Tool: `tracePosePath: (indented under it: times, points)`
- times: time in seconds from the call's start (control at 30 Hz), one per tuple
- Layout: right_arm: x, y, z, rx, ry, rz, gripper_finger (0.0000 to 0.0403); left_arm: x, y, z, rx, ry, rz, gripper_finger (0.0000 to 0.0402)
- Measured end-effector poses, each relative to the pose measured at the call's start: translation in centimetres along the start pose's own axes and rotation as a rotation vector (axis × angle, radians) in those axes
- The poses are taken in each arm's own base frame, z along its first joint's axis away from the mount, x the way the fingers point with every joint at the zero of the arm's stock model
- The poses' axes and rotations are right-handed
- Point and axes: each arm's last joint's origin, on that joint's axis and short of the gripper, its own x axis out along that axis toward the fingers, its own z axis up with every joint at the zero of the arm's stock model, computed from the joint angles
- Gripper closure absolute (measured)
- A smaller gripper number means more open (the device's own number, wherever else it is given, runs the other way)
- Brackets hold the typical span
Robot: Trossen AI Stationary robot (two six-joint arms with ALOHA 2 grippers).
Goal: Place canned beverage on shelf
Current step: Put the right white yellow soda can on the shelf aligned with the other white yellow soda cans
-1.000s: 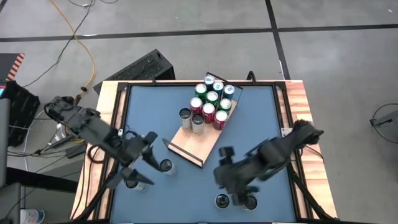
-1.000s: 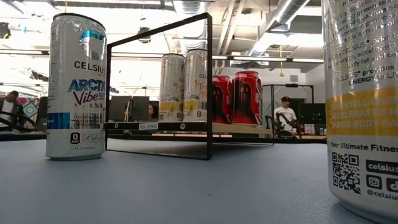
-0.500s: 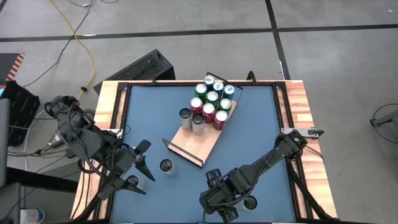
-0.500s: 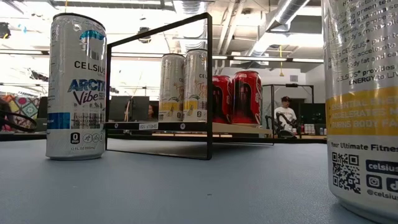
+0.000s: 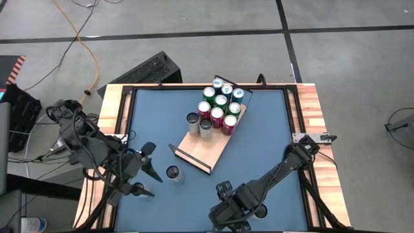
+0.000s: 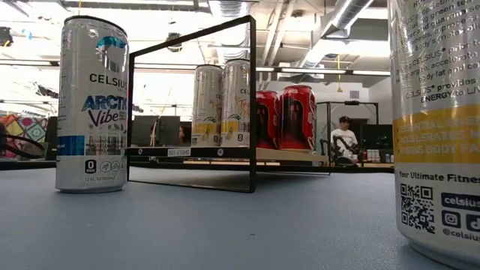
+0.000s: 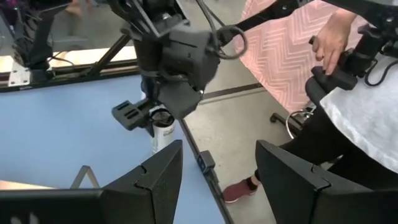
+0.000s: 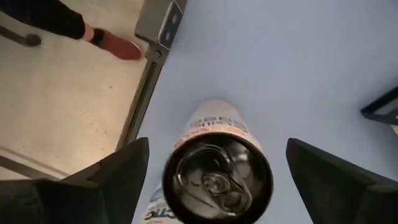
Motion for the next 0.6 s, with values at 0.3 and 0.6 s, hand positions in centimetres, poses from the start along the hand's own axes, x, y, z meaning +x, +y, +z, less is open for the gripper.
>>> tracePosePath:
  times: [0.3,0.6]
  points:
    - [1.3,0.1,0.2,-0.008,0.019,-0.019,0.0047,0.2,0.2,-0.5,0.002,0.028,0.044,0.0214]
    - [2.6,0.1,0.2,0.027,0.063,-0.046,0.0134,0.2,0.2,-0.5,0.001,0.027,0.048,0.0214]
